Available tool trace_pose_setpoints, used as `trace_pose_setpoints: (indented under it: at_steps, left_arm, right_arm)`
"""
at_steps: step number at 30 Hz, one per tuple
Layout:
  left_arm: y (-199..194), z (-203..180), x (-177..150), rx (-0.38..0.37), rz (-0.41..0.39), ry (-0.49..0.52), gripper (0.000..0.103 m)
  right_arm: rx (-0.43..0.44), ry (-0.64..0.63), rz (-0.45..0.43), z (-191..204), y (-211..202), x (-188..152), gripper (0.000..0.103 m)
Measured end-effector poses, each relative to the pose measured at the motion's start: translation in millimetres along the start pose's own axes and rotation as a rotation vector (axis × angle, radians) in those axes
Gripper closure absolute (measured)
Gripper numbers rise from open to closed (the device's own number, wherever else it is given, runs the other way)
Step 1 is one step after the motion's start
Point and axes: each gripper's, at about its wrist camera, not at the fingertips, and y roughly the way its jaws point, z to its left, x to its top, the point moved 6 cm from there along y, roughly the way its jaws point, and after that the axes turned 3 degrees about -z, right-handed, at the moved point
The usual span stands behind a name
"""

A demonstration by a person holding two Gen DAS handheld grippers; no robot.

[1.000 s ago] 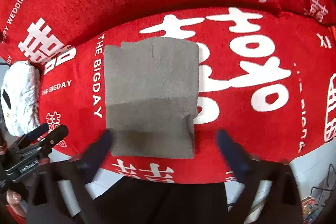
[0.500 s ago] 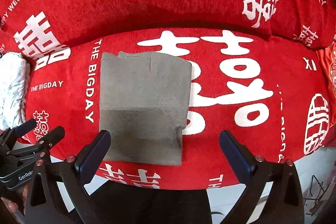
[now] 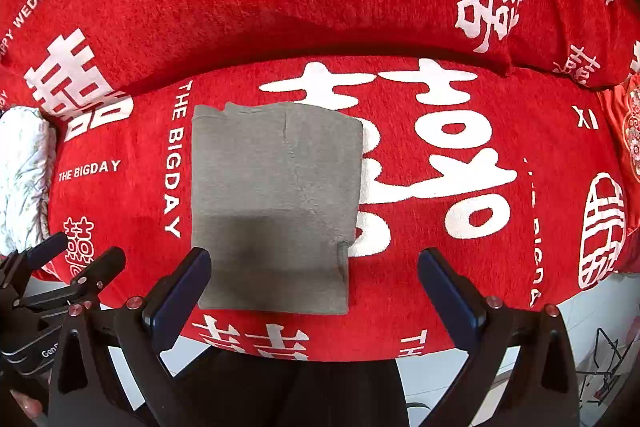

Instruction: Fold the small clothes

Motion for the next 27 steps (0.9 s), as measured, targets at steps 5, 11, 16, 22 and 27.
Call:
trace_pose_setpoints:
  at_steps: [5,11,16,22,27]
  left_arm:
    - [-2.6,-0.8,2.4,-0.004,-0.009,-0.006,0.009]
    - [-3.8,-0.1,5.9,-0.010,-0.014,-0.011,0.009]
    - [-3.6,0.6,7.0,-0.012,-0.014,-0.013,0.009]
    - [-3.3,1.2,7.9,-0.012,-0.013,-0.014,0.009]
    - [-1.5,1.4,7.5,-0.014,-0.007,-0.031,0.009]
  right_arm:
    - [-0.006,-0.001,-0.002,1.0,-1.4,0.5,0.000]
    - [-0.007,-0.002,-0.002,1.9,-2.1,0.6,0.000]
    - [-0.008,-0.001,-0.003,2.2,-2.2,0.4,0.000]
    - [-0.010,0.000,-0.002,2.1,-2.2,0.4,0.000]
    - [-0.011,0.000,-0.002,2.4,-2.3,0.3,0.000]
